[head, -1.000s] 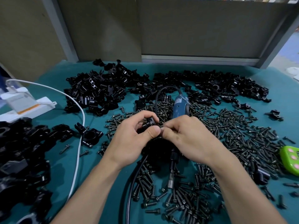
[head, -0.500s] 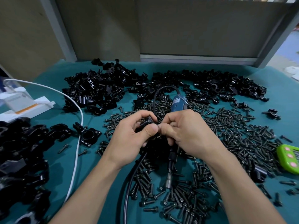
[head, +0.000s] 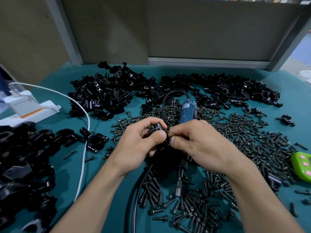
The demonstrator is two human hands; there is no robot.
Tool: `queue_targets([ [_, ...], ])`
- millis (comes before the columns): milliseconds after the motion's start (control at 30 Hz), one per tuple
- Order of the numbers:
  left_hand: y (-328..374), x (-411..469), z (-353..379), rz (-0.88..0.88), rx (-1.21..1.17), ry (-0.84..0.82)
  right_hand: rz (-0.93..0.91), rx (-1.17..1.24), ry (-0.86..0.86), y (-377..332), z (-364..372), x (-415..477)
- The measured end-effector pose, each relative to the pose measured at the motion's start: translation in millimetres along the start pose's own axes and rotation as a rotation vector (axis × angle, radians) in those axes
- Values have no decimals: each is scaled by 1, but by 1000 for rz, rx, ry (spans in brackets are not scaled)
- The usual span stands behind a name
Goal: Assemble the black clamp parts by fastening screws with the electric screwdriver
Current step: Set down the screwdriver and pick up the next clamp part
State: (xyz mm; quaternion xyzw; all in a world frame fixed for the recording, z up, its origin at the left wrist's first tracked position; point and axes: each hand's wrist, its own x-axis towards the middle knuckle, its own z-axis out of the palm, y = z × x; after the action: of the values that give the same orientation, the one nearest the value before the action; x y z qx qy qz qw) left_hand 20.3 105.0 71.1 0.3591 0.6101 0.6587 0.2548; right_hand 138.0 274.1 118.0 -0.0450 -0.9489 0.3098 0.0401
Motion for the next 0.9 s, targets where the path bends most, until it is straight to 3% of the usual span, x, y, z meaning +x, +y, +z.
queue_targets([
  [333,-3,9,6,32,40,73,128,69,236,-3,15,7],
  [500,-6,4,4,65,21,100,140,-18,248,-6,22,12],
  [700,-5,5,5,113,42,145,69,155,257,-5,17,5],
  [900,-9,2,4,92,70,103,61,-51,259,-6,21,9],
])
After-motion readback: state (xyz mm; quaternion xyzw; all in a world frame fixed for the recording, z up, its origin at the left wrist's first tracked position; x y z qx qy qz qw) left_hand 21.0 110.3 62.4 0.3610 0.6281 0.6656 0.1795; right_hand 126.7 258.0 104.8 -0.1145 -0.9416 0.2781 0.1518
